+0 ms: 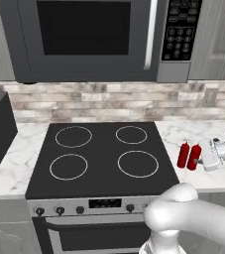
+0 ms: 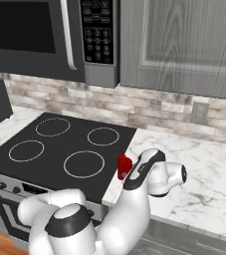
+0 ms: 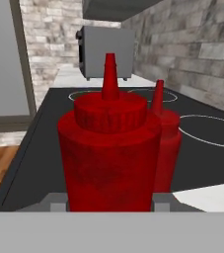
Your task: Take 2 condiments from the cabinet and move them on the counter near the stove.Make sure the condiments are lined up with each other, next to each other.
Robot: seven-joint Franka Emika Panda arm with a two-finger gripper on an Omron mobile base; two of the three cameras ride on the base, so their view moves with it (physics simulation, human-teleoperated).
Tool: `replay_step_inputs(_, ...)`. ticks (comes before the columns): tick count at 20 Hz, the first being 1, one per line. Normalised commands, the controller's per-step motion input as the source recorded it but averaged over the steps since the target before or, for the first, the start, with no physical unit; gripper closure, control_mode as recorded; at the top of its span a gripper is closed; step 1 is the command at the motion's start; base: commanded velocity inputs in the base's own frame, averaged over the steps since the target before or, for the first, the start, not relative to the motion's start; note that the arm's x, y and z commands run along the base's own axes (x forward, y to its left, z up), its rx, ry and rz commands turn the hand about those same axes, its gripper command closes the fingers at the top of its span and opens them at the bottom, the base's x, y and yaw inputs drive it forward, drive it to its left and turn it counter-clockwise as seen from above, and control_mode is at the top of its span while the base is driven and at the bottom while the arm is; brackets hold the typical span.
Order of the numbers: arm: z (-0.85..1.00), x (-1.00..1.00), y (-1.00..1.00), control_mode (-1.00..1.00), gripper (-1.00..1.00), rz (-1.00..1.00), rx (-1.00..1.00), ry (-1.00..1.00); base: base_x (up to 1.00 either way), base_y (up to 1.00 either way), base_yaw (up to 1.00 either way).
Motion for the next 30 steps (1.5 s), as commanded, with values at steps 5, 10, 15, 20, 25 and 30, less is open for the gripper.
replay_step_inputs(5,-0.10,0.07,-0.06,-1.00,1.00,0.00,0.00,-0.01,0.00,0.00,0.00)
replay_step_inputs(10,-0.07,0.07,-0.05,-1.00,1.00,0.00,0.00,0.00,0.00,0.00,0.00)
replay_step_inputs(15,-0.05,0.09,-0.02,-1.00,1.00,0.00,0.00,0.00,0.00,0.00,0.00)
replay_step_inputs(20,-0.06,0.05,-0.05,-1.00,1.00,0.00,0.00,0.00,0.00,0.00,0.00)
replay_step_inputs(25,-0.06,0.00,-0.05,-1.00,1.00,0.00,0.00,0.00,0.00,0.00,0.00)
replay_step_inputs(30,-0.01,0.00,0.00,-1.00,1.00,0.00,0.00,0.00,0.00,0.00,0.00)
